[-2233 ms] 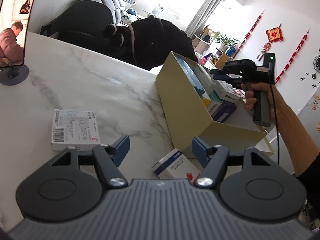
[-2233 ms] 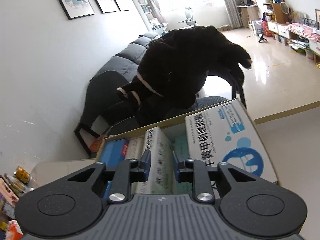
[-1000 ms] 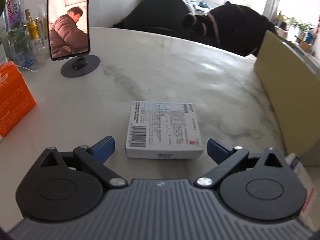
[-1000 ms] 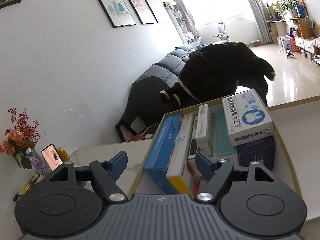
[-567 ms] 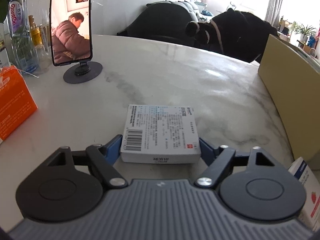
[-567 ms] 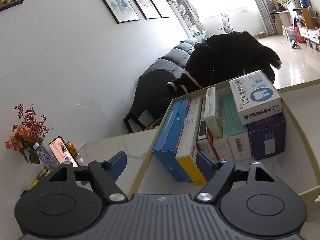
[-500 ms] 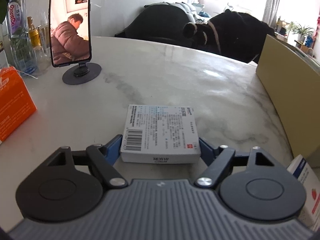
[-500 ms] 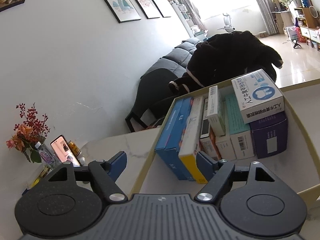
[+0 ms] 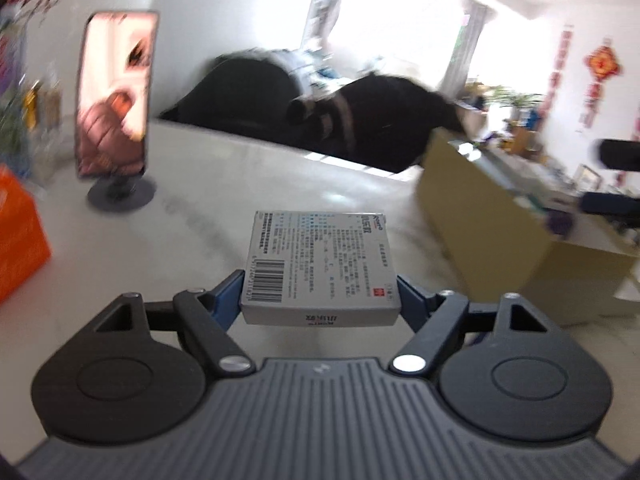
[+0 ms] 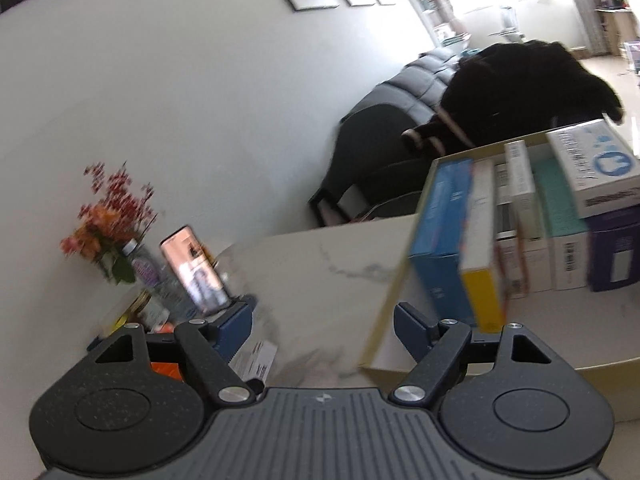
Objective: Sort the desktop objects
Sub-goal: 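Lift the red-logo box toward the tan box while the right gripper grasps a narrow white box, then lower the red-logo box into the tan box, open left gripper, while right gripper carries its box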
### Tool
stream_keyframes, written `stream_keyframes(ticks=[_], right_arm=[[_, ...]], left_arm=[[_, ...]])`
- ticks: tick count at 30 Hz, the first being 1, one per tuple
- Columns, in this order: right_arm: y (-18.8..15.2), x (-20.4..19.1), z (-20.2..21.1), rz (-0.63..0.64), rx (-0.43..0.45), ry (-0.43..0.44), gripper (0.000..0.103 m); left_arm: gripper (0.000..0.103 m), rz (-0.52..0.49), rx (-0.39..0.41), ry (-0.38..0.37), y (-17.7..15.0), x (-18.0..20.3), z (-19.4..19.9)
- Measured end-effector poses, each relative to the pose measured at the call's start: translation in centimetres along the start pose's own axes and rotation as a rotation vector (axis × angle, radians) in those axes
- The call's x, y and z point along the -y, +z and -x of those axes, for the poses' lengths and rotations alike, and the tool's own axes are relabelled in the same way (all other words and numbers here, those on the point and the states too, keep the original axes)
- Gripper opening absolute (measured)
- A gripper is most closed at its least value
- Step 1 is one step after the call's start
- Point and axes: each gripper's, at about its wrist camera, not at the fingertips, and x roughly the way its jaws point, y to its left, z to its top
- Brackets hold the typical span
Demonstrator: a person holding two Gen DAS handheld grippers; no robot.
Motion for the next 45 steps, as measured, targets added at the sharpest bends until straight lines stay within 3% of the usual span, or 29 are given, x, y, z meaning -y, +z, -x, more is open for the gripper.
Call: stream_keyframes(ticks=[11, 15, 19, 21, 30, 38, 45], right_arm=[[0.4, -3.8, -1.3, 0.061, -0.110, 0.057, 0.072], [0.2, -3.8, -1.3, 0.022, -0.149, 0.106, 0.064], [-0.3, -3.3, -1.2, -0.029, -0.191, 0.160, 0.055], [-0.6, -3.3, -1.3, -0.040, -0.205, 0.172, 0.045], [-0.8, -2.1, -0.6, -0.112, -0.184, 0.189, 0.023], [-1.0, -0.6, -0.3, -0.178, -0.164, 0.169, 0.022], [0.7, 2.3, 1.9, -0.231, -0.054, 0.087, 0.022]], left_arm=[[0.078, -0.249, 0.094, -0.345, 1.1, 5.2, 3.8], [0.078, -0.285, 0.104, -0.413, 1.0, 6.3, 3.7], [0.078, -0.302, 0.108, -0.449, 0.8, 6.8, 3.2], [0.078, -0.309, 0.114, -0.462, 0.8, 7.1, 3.1], [0.080, -0.259, 0.081, -0.489, 0.9, 6.5, 1.7], [0.082, -0.257, 0.085, -0.488, 0.9, 6.9, 2.0], [0.084, -0.246, 0.099, -0.481, 0.9, 6.7, 2.0]])
